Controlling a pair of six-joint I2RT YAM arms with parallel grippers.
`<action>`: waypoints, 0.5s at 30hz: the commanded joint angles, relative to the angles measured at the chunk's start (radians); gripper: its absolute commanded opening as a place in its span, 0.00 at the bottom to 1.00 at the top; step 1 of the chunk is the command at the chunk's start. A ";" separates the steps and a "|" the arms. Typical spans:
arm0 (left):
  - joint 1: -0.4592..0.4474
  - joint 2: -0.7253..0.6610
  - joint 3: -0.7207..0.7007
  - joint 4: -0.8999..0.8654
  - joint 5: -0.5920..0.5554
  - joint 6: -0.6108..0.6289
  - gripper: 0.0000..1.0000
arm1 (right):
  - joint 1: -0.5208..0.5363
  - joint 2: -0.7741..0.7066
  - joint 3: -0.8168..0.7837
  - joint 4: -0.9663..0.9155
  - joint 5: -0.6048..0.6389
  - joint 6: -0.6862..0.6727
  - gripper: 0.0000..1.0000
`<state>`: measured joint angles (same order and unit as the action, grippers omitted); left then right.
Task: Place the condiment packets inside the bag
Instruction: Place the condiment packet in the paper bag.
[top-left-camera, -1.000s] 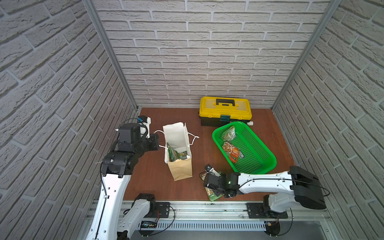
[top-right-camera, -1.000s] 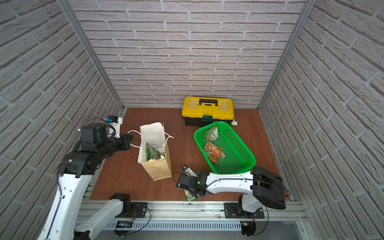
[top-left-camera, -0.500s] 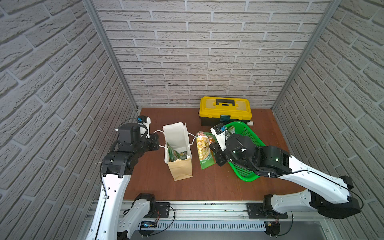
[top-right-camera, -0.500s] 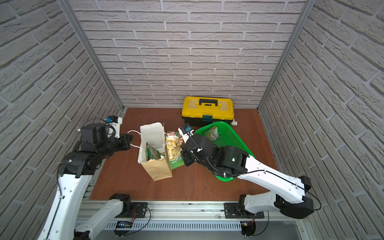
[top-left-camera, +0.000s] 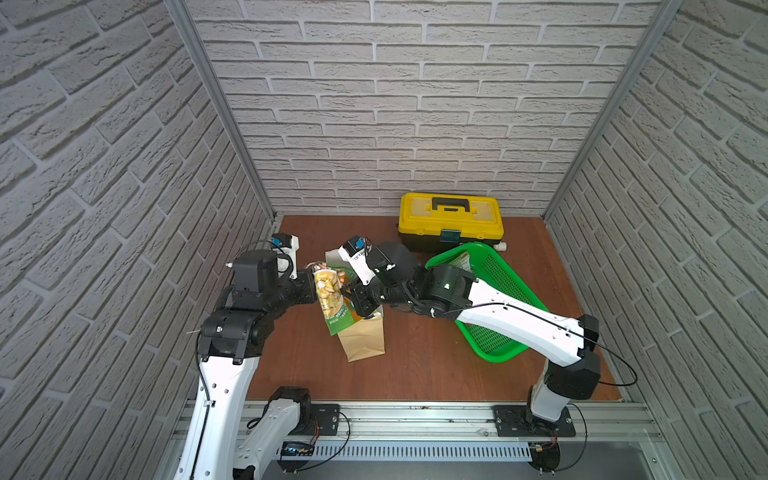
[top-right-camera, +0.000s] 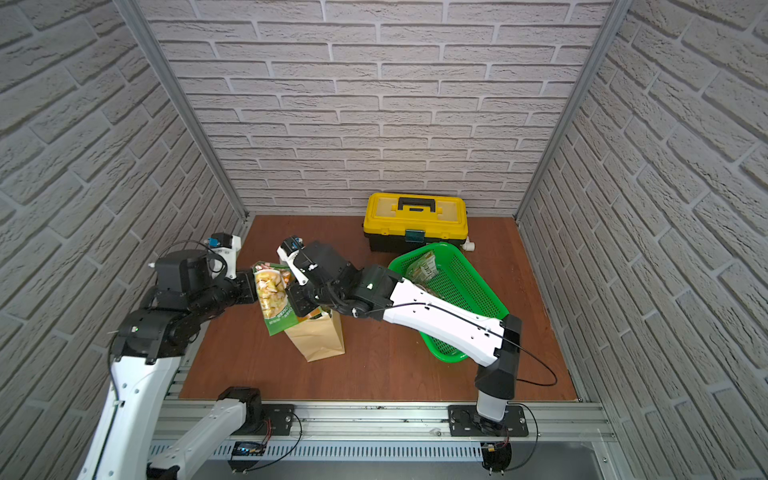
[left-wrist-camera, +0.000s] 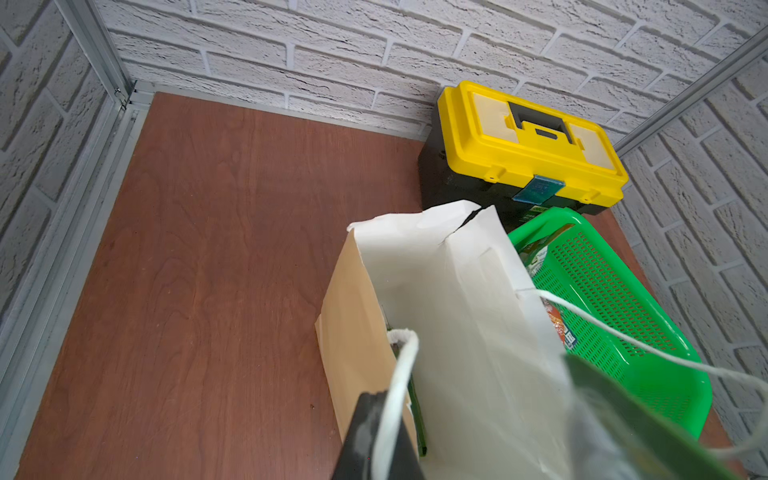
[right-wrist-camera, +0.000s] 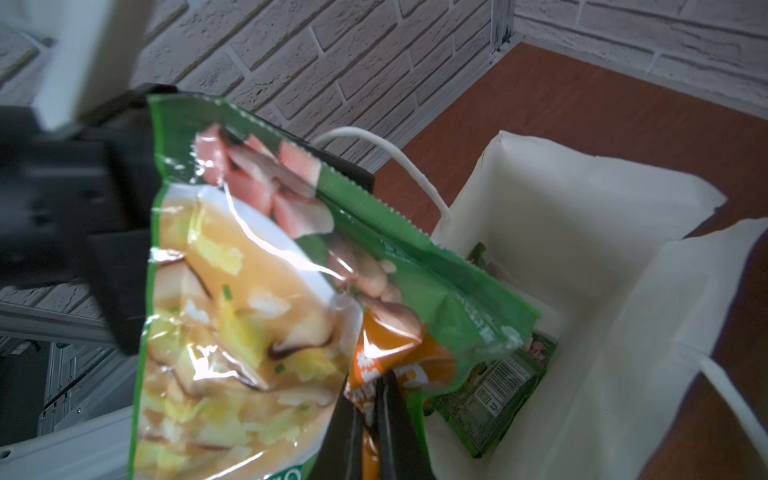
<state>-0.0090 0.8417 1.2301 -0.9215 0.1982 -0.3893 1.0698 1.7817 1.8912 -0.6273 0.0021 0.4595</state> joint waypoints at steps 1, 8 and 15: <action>0.009 -0.016 -0.007 0.007 -0.010 -0.005 0.07 | -0.068 0.000 -0.060 0.140 -0.085 0.094 0.03; 0.009 -0.010 -0.005 0.012 -0.006 -0.006 0.07 | -0.097 0.036 -0.052 0.116 -0.128 0.089 0.37; 0.009 -0.004 0.001 0.013 -0.009 -0.002 0.07 | -0.097 -0.026 0.003 0.023 -0.070 0.039 0.68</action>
<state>-0.0090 0.8360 1.2301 -0.9276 0.1967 -0.3901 0.9714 1.8301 1.8549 -0.5877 -0.0883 0.5304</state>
